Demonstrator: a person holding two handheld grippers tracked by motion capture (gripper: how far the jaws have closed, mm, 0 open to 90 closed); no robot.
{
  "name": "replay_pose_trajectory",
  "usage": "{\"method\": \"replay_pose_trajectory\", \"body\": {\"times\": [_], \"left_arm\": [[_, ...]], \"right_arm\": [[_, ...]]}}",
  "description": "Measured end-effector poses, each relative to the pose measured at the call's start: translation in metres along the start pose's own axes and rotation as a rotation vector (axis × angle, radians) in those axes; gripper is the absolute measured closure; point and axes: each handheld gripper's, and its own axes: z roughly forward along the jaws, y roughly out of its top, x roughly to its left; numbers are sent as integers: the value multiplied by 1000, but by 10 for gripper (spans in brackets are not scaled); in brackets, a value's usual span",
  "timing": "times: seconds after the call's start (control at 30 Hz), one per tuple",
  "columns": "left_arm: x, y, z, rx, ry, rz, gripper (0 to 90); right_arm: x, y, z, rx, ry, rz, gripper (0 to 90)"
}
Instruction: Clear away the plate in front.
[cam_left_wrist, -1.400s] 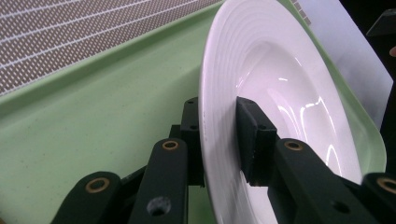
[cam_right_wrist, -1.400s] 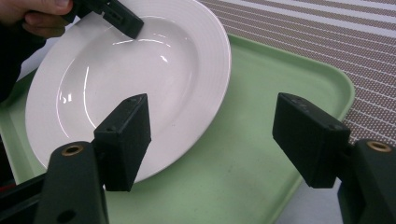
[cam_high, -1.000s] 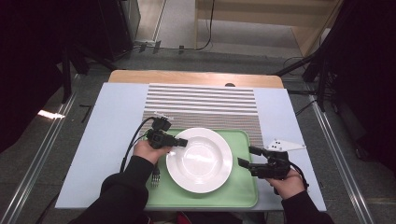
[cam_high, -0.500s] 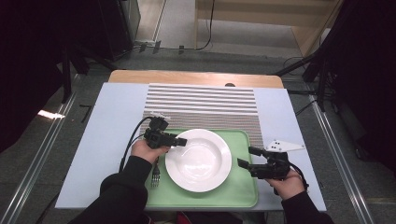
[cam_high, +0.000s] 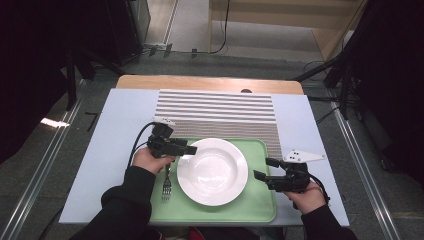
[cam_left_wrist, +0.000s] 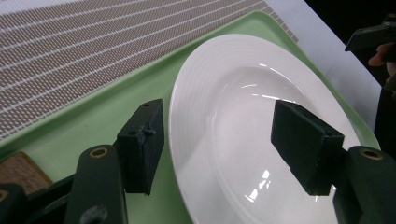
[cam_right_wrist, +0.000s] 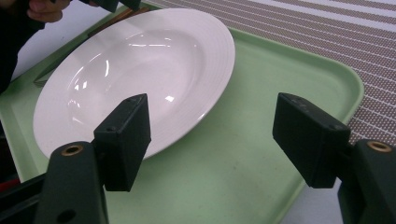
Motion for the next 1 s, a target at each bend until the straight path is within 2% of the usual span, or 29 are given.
{"method": "replay_pose_trajectory", "body": {"times": [0.17,0.37,0.63,0.87,0.93,1.0], "left_arm": [[-3,1,-11,-28,1,32,344],[-10,-2,-18,-20,13,78,343],[-13,-8,-33,-45,16,104,342],[-12,-23,-48,-53,24,117,342],[-11,-26,-51,-56,27,121,298],[-10,-30,-53,-72,39,126,297]], "right_arm": [[0,0,0,3,2,3,268],[0,0,0,-1,0,3,267],[-1,-1,0,4,0,5,268],[-1,-1,0,6,8,13,268],[-1,-1,0,6,8,12,268],[-1,-2,1,6,8,12,267]]}}
